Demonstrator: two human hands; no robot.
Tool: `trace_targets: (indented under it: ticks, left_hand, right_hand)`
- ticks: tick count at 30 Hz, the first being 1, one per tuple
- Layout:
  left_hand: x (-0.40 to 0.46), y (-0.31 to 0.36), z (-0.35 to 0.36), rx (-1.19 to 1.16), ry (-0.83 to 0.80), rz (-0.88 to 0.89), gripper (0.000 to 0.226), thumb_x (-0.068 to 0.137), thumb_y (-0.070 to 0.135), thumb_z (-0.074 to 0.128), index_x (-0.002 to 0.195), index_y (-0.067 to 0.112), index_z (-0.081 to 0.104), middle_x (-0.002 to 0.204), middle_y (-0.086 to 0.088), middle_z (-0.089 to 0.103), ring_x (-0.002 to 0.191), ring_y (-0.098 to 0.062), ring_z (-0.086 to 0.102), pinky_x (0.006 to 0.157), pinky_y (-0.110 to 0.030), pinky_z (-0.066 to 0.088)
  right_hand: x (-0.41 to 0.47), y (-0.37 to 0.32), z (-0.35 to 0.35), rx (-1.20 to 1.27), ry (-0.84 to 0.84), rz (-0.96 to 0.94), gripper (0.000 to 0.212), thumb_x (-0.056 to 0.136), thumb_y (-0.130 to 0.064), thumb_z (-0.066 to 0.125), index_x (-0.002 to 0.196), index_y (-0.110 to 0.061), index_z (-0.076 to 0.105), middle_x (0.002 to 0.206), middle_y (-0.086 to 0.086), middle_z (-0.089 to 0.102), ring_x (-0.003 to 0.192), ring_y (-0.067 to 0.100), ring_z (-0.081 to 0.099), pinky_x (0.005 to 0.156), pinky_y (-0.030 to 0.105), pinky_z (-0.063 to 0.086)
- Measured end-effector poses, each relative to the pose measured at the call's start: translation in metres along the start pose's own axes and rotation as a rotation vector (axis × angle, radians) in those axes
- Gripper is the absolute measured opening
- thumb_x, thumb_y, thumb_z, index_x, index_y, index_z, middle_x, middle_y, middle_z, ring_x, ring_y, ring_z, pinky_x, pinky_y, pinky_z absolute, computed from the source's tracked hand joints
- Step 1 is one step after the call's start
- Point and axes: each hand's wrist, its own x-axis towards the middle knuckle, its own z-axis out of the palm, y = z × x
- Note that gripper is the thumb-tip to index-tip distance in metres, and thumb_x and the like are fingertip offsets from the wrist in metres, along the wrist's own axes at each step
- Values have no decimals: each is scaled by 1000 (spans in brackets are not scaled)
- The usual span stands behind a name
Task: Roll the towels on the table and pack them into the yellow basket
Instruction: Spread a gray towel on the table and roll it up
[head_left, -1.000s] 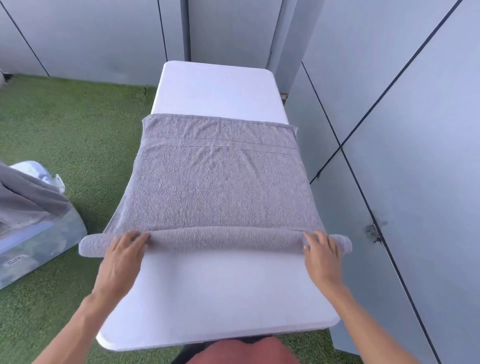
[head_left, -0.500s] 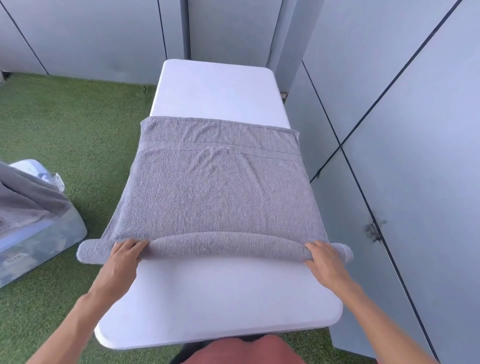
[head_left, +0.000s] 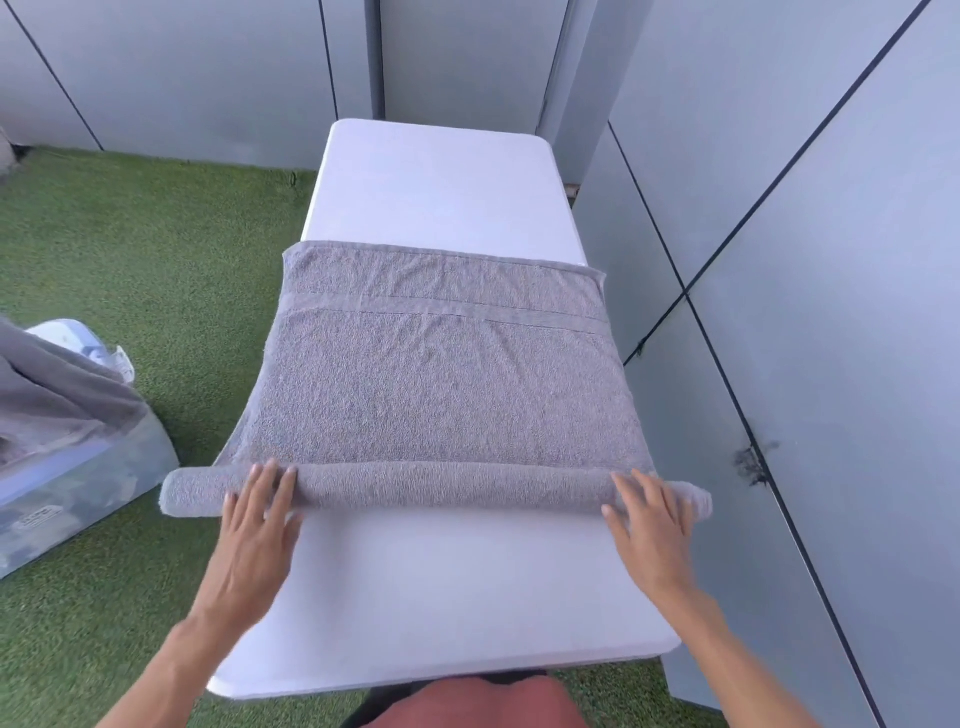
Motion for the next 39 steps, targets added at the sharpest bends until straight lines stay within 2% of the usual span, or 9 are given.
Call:
trace_targets:
  ticks: [4, 8, 13, 20, 22, 25, 28, 32, 39]
  left_hand:
    - [12, -14, 13, 48, -107, 19, 76, 82, 10, 70, 147, 5, 31, 151, -18, 32, 144, -36, 21, 112, -59, 20]
    - [50, -14, -2, 51, -161, -26, 54, 77, -1, 70, 128, 4, 53, 118, -14, 58, 114, -40, 52, 97, -60, 38]
    - [35, -11, -10, 0, -149, -8, 38, 73, -10, 71, 110, -3, 64, 96, -17, 64, 88, -44, 59, 80, -54, 45]
    - [49, -18, -41, -221, -564, -200, 35, 88, 3, 62, 122, 11, 59, 112, -9, 62, 107, -26, 56, 88, -28, 41]
    - [61, -12, -49, -349, -446, -271, 32, 82, -1, 68, 109, 17, 63, 105, -8, 64, 98, -27, 60, 76, -22, 42]
    - [56, -5, -43, -159, -80, -195, 24, 79, 1, 72, 95, 19, 69, 98, -10, 57, 89, -36, 55, 77, -40, 42]
    - [26, 7, -27, 31, 70, -52, 23, 88, 17, 64, 110, 11, 66, 109, -11, 57, 98, -38, 52, 82, -51, 45]
    - [7, -3, -7, 86, -49, 51, 68, 78, 13, 75, 138, 4, 45, 138, -16, 44, 132, -36, 38, 106, -56, 34]
    - [43, 1, -15, 96, -120, -51, 51, 67, -1, 78, 114, 8, 59, 107, -9, 60, 100, -37, 55, 89, -54, 46]
  right_hand:
    - [1, -3, 13, -101, -221, -16, 72, 88, -41, 62, 148, -15, 32, 156, 4, 24, 146, 28, 11, 111, 62, 12]
    - [28, -10, 0, -79, -253, 9, 52, 91, -28, 60, 138, -18, 42, 141, -1, 42, 140, 23, 23, 112, 56, 13]
    - [20, 1, -10, -12, -341, -5, 39, 90, -27, 59, 127, -17, 51, 126, -3, 50, 129, 20, 39, 109, 48, 19]
    - [30, 17, -32, 429, -625, 242, 51, 75, -21, 79, 122, -18, 60, 120, -5, 57, 114, 12, 53, 86, 23, 37]
    - [44, 12, -32, 492, -591, 291, 47, 75, -16, 78, 119, -19, 61, 121, -4, 57, 114, 13, 54, 85, 24, 39]
    - [39, -5, -21, 348, -197, 181, 29, 79, -18, 72, 106, -23, 64, 114, -2, 60, 112, 23, 54, 94, 32, 37]
    - [8, -13, -1, 107, 27, 4, 31, 89, -32, 53, 115, -21, 64, 123, -1, 58, 122, 26, 49, 105, 45, 25]
    - [-7, -10, 13, -43, -177, -42, 67, 91, -40, 58, 149, -22, 31, 156, -5, 25, 147, 20, 11, 116, 49, -4]
    - [18, -19, 0, -55, -213, 0, 48, 91, -22, 60, 136, -20, 45, 138, -5, 45, 137, 20, 29, 114, 52, 12]
